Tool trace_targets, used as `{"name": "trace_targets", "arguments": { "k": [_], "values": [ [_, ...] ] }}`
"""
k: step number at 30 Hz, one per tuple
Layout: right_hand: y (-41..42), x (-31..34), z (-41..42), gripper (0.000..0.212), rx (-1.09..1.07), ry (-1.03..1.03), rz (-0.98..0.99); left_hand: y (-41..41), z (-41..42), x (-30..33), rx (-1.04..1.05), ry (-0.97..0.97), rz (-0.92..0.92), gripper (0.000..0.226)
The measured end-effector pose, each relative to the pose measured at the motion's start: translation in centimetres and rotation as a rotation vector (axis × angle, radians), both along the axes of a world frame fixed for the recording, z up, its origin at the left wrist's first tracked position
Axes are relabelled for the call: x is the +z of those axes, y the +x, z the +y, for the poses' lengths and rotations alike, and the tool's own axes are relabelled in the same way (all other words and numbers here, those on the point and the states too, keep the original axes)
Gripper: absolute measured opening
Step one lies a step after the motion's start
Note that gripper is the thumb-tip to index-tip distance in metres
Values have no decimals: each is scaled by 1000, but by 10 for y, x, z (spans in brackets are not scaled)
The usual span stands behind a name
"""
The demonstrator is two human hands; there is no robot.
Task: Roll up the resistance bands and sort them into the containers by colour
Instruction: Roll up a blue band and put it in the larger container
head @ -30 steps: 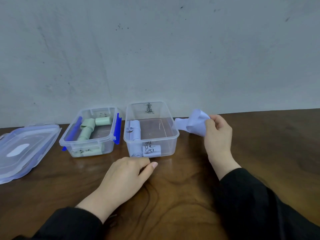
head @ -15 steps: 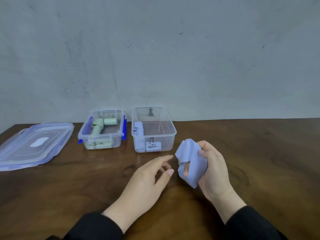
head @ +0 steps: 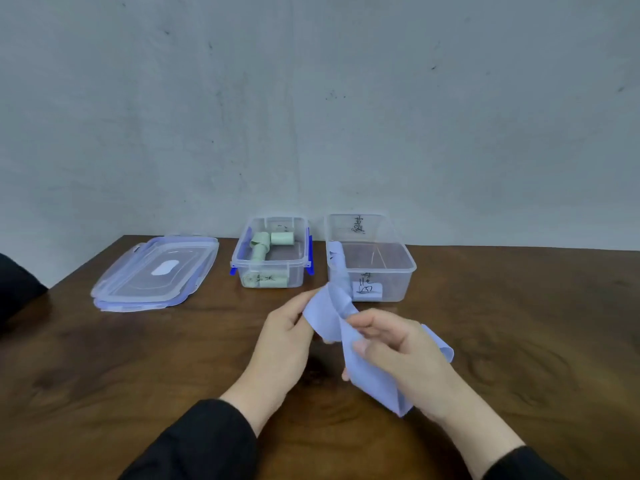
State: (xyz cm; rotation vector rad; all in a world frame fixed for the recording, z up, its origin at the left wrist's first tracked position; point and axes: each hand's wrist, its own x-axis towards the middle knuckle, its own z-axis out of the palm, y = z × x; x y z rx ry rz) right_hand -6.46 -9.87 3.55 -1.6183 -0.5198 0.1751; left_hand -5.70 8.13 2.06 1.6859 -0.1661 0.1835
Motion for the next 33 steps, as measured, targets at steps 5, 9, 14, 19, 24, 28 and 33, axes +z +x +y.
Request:
{"name": "trace_targets", "arguments": {
  "k": [5, 9, 14, 19, 24, 28, 33],
  "values": [
    [8, -11, 10, 18, -219, -254, -184, 7, 14, 3, -63, -514, 183, 25],
    [23, -18, 13, 16, -423, -338, -265, 12, 14, 2, -105, -646, 223, 26],
    [28, -17, 24, 11, -362, -352, -303, 17, 14, -3, -164, -579, 295, 29],
    [28, -14, 20, 21, -375, -215, -148, 20, 16, -3, 73, -553, 240, 22],
    [27, -8, 21, 18, -344, -124, -91, 12, 11, 6, -92, -625, 300, 17],
    [26, -10, 21, 15, -242, -256, -73, 16, 13, 3, -129, -803, 438, 31],
    [26, -8, 17, 9, -275, -197, -78, 20, 16, 1, -74, -849, 511, 22]
  ]
}}
